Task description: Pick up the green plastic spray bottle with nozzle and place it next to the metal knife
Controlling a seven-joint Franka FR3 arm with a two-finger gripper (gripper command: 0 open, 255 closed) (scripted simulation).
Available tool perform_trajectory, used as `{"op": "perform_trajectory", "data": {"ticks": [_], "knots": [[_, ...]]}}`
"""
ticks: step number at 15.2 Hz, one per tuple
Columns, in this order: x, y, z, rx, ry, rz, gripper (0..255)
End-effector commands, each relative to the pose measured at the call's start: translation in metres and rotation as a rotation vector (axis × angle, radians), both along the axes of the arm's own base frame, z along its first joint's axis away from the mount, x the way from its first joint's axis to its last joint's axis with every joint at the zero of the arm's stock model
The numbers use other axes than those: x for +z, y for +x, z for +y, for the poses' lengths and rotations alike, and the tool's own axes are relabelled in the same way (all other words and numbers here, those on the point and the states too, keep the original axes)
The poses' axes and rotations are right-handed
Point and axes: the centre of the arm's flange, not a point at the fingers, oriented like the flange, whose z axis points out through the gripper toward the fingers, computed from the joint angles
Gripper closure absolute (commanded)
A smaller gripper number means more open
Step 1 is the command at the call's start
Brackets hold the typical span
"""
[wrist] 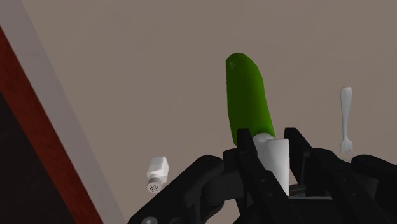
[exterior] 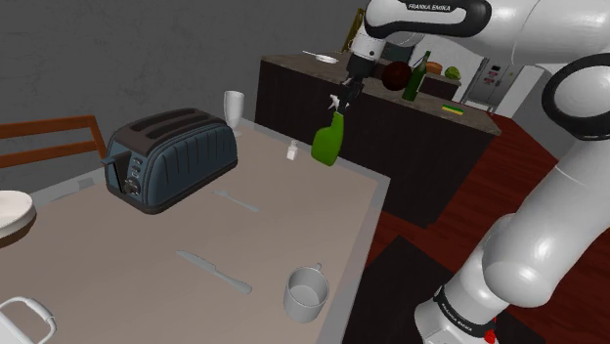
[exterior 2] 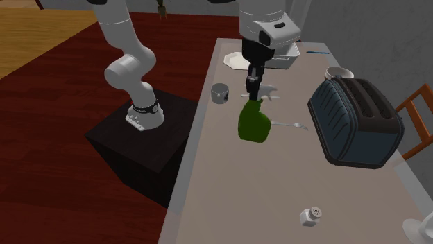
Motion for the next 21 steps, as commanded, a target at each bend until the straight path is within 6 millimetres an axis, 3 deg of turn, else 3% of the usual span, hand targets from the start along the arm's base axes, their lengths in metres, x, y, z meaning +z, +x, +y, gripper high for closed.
{"op": "perform_trajectory", "data": {"ticks": [1,21], "knots": [[0.012,-0.004,0.022,-0.002,0.000,0.000,255],[0.125,-0.050,0.257,-0.002,0.000,0.000,255]]}}
